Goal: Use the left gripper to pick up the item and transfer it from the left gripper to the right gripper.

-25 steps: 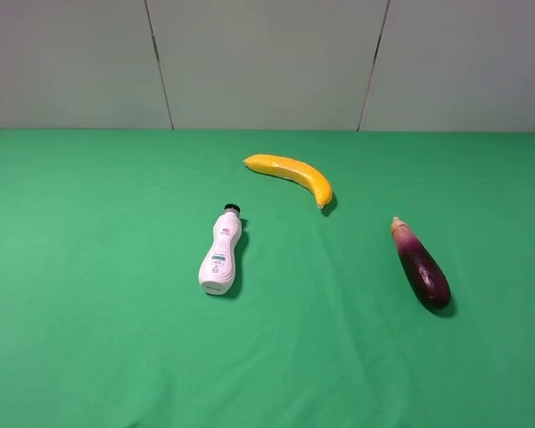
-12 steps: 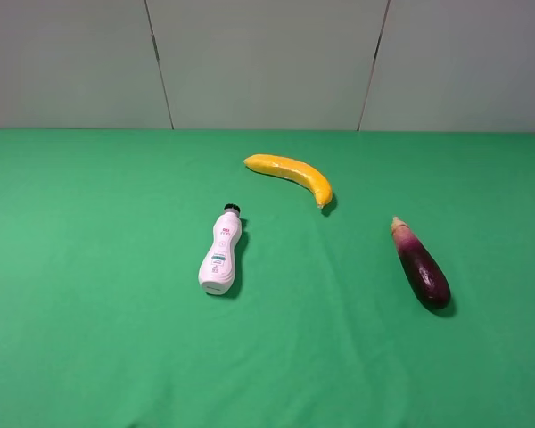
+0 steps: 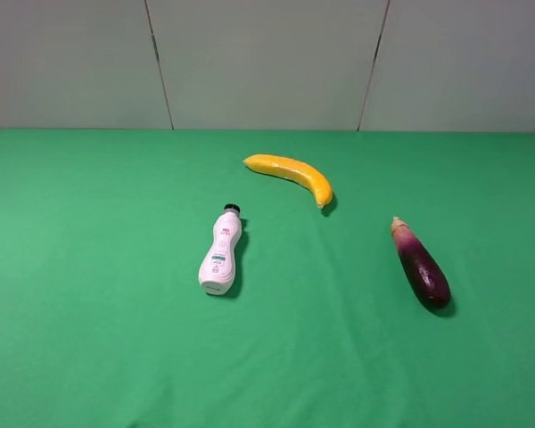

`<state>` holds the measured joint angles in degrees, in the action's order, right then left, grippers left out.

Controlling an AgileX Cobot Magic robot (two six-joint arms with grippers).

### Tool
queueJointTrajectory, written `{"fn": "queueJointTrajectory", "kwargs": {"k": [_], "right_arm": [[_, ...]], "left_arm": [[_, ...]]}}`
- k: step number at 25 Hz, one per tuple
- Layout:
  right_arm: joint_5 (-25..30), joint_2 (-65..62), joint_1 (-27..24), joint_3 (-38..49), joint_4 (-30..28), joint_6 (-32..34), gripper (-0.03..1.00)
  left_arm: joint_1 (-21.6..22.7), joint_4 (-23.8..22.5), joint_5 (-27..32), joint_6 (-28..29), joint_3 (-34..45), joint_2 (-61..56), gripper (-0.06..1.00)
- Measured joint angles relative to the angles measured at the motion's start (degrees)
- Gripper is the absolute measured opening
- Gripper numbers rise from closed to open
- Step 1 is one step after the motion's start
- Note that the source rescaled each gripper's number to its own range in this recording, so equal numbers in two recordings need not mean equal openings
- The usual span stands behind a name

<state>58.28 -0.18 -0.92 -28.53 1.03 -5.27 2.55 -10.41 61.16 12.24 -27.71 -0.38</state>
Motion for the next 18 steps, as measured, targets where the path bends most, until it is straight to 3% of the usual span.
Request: {"fn": "queueJointTrajectory", "kwargs": {"k": [18], "right_arm": [[-0.1, 0.0, 0.0, 0.0, 0.0, 0.0, 1.00]], "left_arm": [[0.0, 0.0, -0.1, 0.0, 0.0, 0.0, 1.00]]}}
